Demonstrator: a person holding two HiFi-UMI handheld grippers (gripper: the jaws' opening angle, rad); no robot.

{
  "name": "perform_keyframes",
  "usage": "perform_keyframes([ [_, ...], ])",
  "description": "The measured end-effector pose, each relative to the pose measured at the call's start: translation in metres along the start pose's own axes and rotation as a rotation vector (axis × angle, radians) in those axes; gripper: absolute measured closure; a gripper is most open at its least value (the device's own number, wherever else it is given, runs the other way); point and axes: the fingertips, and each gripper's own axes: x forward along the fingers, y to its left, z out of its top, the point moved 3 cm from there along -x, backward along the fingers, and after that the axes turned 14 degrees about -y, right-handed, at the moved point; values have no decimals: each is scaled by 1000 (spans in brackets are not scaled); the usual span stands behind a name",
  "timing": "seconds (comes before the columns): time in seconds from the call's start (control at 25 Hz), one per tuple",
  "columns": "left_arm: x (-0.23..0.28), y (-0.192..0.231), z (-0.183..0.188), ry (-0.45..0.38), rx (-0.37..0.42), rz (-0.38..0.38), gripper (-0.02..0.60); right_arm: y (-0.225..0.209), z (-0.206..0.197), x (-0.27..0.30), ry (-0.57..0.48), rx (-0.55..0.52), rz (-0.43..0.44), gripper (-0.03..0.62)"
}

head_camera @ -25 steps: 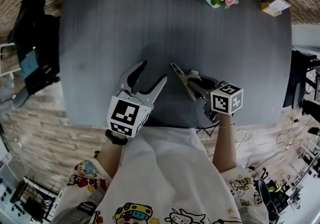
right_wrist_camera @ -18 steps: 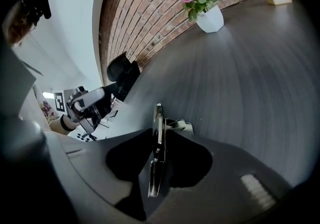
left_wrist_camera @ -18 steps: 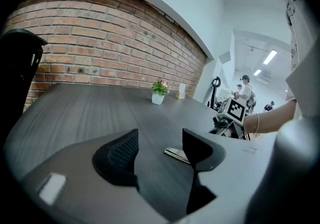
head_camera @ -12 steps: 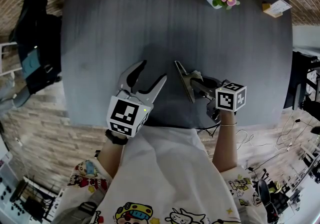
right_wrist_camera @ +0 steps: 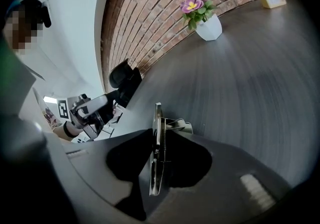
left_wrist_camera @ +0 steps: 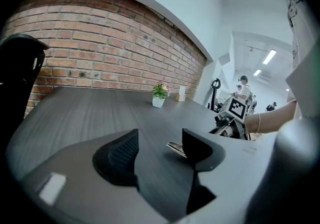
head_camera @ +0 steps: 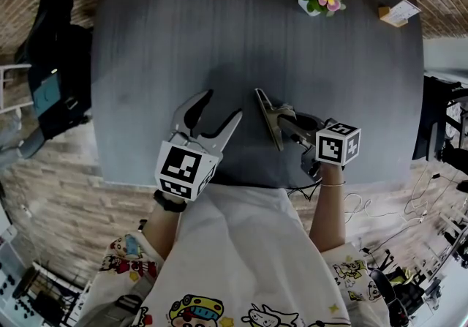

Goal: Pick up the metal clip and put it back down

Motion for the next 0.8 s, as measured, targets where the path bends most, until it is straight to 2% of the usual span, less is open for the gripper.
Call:
perform_keyframes([
  [0.32,-13,-2,8,-29,21,9,316,19,7,-6,-39,-50,9,500],
  [0.8,-27,-10,23,-98,60,2,354,56,35,-24,-163,-207,4,500],
])
